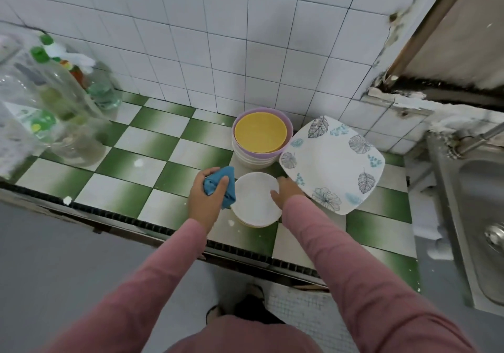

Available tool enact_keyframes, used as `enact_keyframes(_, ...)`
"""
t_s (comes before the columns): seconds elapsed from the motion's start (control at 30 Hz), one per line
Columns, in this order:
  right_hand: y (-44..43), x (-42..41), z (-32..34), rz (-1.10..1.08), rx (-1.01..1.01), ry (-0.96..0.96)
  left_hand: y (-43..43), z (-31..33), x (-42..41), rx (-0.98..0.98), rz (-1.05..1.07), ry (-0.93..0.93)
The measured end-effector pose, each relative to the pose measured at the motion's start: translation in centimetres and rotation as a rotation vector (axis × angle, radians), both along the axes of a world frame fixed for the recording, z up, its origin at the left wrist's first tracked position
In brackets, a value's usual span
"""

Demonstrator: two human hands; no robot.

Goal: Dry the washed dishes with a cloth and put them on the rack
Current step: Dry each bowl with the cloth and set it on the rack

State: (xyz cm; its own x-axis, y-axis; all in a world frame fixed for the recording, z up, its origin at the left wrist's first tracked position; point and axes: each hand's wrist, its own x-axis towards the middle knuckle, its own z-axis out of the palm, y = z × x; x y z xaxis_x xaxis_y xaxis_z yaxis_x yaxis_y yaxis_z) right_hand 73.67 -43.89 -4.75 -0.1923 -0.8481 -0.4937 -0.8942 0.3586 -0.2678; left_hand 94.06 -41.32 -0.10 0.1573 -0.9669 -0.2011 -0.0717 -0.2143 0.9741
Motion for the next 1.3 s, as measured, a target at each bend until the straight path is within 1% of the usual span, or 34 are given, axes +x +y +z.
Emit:
enact_keyframes(0.1, -0.6, 0.1, -0.3, 0.028, 0.004, 0.055, -1.0, 0.1, 0.0, 0.0, -0.004, -0.033)
enact_keyframes(0.27, -1.4, 0.2, -0.6, 0.027, 0.024, 0.098, -1.9, -0.1, 0.0, 0.017, -0.022, -0.005)
enact_keyframes(0.5, -1.4, 0.1, -1.1, -0.007, 0.101, 0.123, -2.4, -0.3, 0.7, 0.03, -0.024, -0.028)
enact_keyframes(0.63, -1.3, 0.2, -0.8, -0.018, 0.056, 0.094, -2.7, -0.2, 0.8, 0.035, -0.033, -0.033)
enact_keyframes(0.97, -0.5, 0.7, 1.1, 0.067, -0.01, 0.099, -2.5, -0.2, 0.7, 0.047, -0.038, 0.009)
enact_keyframes(1.3, 1.1, 1.2, 2.6, 0.046, -0.106, 0.067, -1.6, -0.4, 1.0, 0.023, -0.045, 0.029)
